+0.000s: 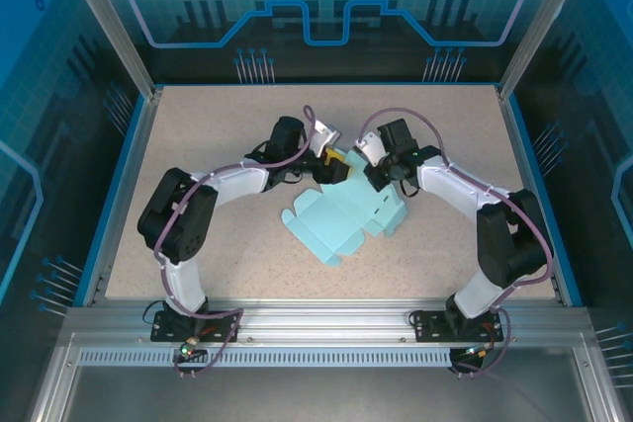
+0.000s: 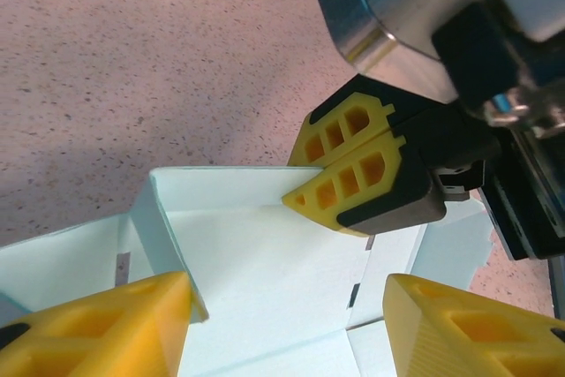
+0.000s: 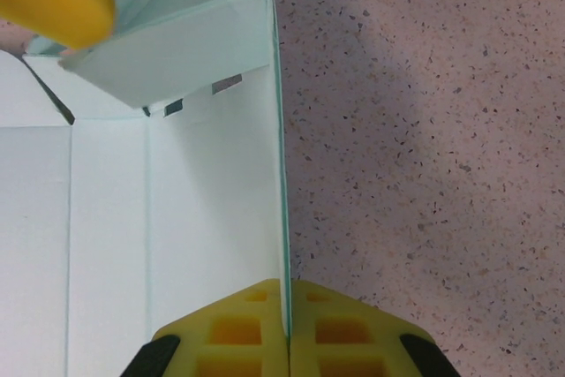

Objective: Fold the paper box

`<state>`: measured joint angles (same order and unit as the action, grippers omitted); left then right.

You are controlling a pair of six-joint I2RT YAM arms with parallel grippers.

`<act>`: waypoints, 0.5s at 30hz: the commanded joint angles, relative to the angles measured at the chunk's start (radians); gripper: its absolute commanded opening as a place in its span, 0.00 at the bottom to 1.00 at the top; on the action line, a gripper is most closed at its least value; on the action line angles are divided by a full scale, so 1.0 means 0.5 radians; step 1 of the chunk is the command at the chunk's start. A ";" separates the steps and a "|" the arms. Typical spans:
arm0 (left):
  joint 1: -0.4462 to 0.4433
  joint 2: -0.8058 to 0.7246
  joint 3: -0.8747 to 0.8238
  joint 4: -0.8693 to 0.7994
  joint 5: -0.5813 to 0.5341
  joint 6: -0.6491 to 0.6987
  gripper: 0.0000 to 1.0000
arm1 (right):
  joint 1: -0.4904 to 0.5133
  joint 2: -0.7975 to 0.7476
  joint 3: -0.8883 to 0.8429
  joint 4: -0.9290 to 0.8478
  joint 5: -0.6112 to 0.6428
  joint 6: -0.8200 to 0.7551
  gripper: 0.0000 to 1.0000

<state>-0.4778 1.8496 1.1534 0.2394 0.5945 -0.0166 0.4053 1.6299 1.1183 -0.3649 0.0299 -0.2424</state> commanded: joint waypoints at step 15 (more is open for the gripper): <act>0.135 -0.628 -0.538 0.094 -0.794 -0.181 0.65 | 0.178 -0.087 -0.003 0.110 0.364 -0.146 0.00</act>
<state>-0.4255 1.5864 0.9195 0.2592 0.3077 -0.0547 0.4572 1.6207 1.1183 -0.3279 0.1215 -0.2687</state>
